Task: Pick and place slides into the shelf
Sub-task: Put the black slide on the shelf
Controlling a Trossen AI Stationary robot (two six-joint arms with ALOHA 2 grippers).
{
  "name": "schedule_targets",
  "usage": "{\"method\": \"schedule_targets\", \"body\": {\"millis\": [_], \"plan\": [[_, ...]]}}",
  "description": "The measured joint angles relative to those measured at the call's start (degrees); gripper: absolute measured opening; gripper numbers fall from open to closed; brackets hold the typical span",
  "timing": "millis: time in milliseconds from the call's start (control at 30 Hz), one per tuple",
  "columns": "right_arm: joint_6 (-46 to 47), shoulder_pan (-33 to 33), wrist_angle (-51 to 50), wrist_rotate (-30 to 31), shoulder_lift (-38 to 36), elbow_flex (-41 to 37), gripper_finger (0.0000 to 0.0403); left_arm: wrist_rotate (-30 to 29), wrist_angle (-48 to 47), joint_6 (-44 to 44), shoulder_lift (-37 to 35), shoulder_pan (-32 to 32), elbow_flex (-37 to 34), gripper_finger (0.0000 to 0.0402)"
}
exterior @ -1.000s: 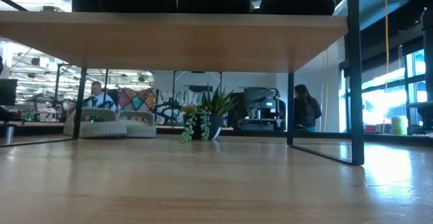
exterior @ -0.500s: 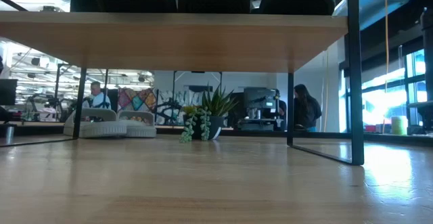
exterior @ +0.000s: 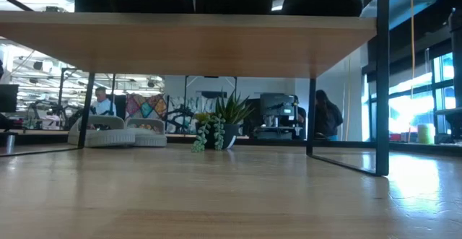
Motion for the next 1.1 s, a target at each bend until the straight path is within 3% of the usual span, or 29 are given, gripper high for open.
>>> {"method": "schedule_targets", "body": {"millis": [167,733,1100], "plan": [[0.09,0.00,1.26,-3.21,0.02,0.00,0.0164,0.00,-1.51,-0.10,0.00,0.00,0.00,0.0182],[-1.89,-1.25,0.49,-1.23,-1.02,0.00,0.0165,-0.02,-3.10,-2.95,-0.76,0.02,0.00,0.0182],[1.39,-1.18,-18.29,0.49,-7.11,0.04,0.0165,-0.18,-2.25,-1.00,-1.95,0.02,2.74,0.0182]]}}
